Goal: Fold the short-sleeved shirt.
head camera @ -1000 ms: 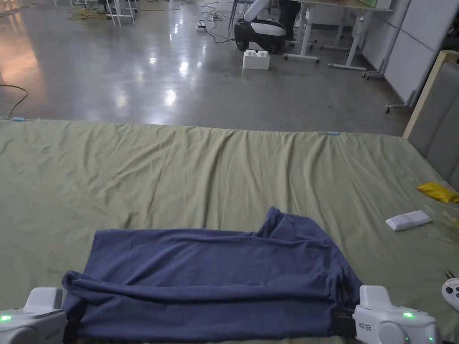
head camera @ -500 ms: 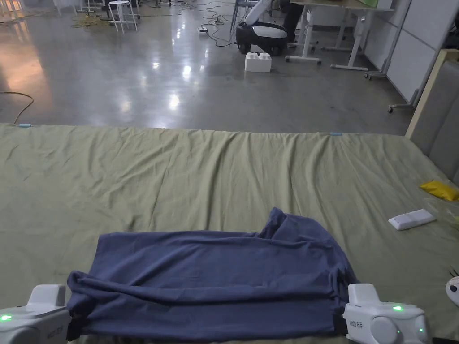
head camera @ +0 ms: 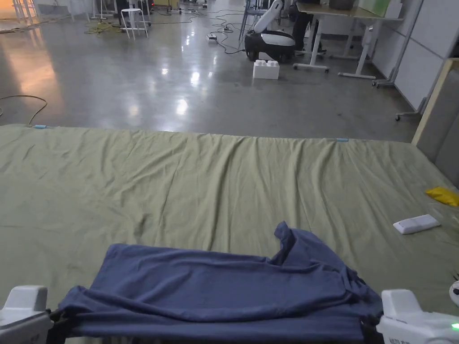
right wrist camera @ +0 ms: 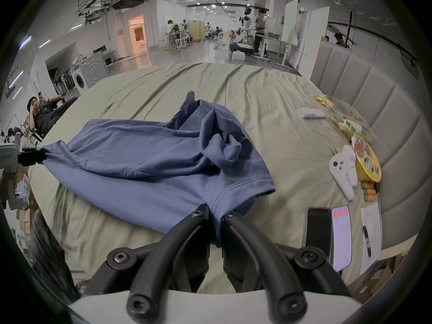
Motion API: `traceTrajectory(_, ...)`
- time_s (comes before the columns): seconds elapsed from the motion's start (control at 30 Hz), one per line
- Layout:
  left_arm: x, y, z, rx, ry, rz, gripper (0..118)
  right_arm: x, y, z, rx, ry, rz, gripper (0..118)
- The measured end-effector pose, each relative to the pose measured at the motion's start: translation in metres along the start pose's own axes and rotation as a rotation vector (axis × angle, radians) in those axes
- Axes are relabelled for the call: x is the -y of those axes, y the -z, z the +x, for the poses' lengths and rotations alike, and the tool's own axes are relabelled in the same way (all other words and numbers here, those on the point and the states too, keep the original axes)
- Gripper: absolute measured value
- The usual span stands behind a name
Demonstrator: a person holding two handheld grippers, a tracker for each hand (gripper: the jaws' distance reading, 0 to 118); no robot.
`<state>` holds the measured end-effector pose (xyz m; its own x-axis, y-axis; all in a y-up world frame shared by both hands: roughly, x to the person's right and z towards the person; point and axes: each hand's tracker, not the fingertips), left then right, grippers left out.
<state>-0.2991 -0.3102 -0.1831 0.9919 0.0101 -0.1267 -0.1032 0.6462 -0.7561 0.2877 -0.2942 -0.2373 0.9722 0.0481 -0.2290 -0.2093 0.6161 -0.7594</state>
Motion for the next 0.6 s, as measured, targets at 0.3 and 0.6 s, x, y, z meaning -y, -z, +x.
traceTrajectory(0.3,0.076,-0.016,0.002,-0.013,0.066,-0.155,7,0.083,-0.009,-0.019,0.039,-0.027,-0.142,9)
traceTrajectory(0.6,0.097,0.026,0.016,-0.057,0.085,-0.288,7,0.109,0.019,-0.032,0.100,-0.027,-0.170,21)
